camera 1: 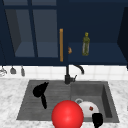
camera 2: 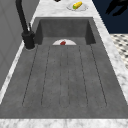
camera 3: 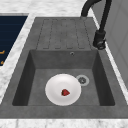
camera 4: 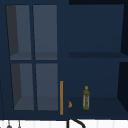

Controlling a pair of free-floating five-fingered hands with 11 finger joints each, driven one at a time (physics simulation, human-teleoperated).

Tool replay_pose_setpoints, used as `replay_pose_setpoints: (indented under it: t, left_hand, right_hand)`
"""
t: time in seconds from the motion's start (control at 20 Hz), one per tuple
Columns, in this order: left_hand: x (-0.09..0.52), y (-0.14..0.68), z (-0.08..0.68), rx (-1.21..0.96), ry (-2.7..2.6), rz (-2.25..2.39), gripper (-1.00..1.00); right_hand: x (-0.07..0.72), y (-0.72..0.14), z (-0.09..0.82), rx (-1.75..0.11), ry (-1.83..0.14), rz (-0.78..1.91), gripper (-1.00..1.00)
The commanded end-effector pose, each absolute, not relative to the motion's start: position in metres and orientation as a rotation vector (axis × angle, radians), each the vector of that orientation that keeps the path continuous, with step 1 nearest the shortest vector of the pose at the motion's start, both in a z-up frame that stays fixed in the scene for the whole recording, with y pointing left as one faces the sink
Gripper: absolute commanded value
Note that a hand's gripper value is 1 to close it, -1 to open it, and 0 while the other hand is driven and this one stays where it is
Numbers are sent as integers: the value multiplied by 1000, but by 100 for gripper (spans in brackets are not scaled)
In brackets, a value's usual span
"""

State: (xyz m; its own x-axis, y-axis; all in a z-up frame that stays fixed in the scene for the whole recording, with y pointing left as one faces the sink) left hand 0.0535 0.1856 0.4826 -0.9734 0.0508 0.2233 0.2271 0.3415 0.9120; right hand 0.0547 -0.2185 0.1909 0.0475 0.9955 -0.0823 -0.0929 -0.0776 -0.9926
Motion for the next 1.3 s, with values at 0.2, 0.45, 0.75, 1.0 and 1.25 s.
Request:
replay_pose_setpoints:
  t: [0.2,0.45,0.75,1.0,1.25]
  left_hand:
    - [39,193,485,-217,-2515,-1476,-100]
    - [33,194,491,-184,-2540,-1470,-100]
    - [29,196,496,-125,-2491,-1620,-100]
    - [28,196,512,-174,-2558,-1526,-100]
    - [27,196,515,-179,-2585,-1461,-100]
  right_hand:
    - [55,-218,191,-1223,-1065,1271,0]
    - [55,-218,191,-1223,-1065,1271,0]
    - [55,-218,191,-1223,-1065,1271,0]
    - [55,-218,191,-1223,-1065,1271,0]
    - [55,-218,191,-1223,-1065,1271,0]
